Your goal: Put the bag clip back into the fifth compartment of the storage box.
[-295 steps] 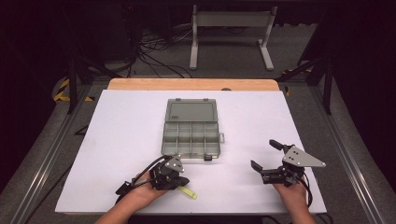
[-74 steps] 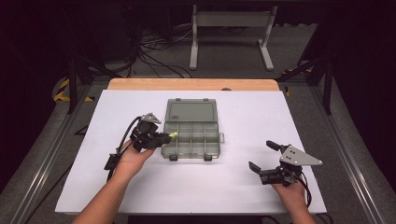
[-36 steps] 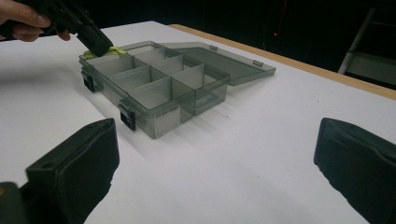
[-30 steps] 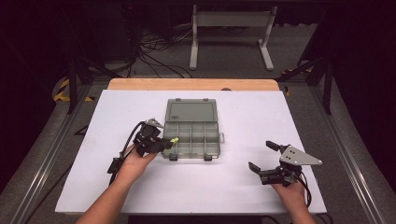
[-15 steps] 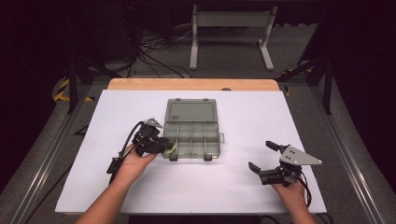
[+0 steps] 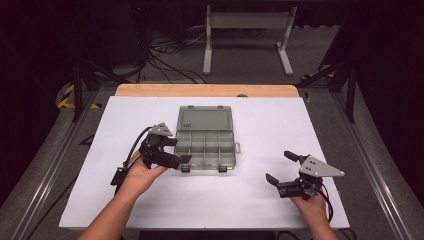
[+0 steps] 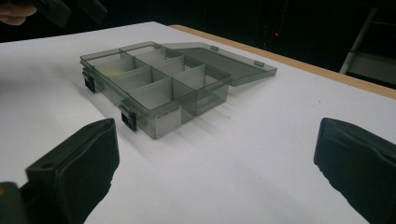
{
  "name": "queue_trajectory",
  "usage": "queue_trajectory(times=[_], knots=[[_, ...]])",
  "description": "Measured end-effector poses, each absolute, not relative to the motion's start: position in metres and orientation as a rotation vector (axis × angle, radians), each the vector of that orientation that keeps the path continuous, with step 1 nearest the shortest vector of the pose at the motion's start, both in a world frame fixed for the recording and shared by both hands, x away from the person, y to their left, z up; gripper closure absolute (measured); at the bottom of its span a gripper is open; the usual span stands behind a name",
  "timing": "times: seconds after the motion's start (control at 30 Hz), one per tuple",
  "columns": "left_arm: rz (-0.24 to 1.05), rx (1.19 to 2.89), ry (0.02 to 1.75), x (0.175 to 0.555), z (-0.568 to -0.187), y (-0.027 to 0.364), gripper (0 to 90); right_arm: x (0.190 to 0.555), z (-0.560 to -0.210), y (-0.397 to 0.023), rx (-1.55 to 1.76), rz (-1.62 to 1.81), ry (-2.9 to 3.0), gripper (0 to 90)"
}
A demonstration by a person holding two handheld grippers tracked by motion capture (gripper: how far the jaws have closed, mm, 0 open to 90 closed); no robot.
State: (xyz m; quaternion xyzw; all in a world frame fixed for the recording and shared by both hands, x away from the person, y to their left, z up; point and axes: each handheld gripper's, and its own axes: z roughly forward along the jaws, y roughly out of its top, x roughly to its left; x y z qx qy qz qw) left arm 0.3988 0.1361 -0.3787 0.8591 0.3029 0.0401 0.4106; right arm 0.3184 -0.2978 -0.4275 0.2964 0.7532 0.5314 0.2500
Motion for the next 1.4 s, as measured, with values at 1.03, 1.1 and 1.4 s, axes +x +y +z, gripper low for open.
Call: queue_trajectory(times=[1.03, 1.1, 1.4], knots=[[0.327, 2.006, 0.578, 0.344, -0.352, 0.185, 3.4, 0.316, -0.427, -0.299, 0.808, 1.449, 2.040, 0.8], [0.348, 1.989, 0.572, 0.340, -0.353, 0.192, 3.4, 0.316, -0.427, -0.299, 0.807, 1.453, 2.038, 0.8], [0.414, 1.895, 0.577, 0.325, -0.367, 0.220, 3.4, 0.316, -0.427, -0.298, 0.804, 1.460, 2.037, 0.8]])
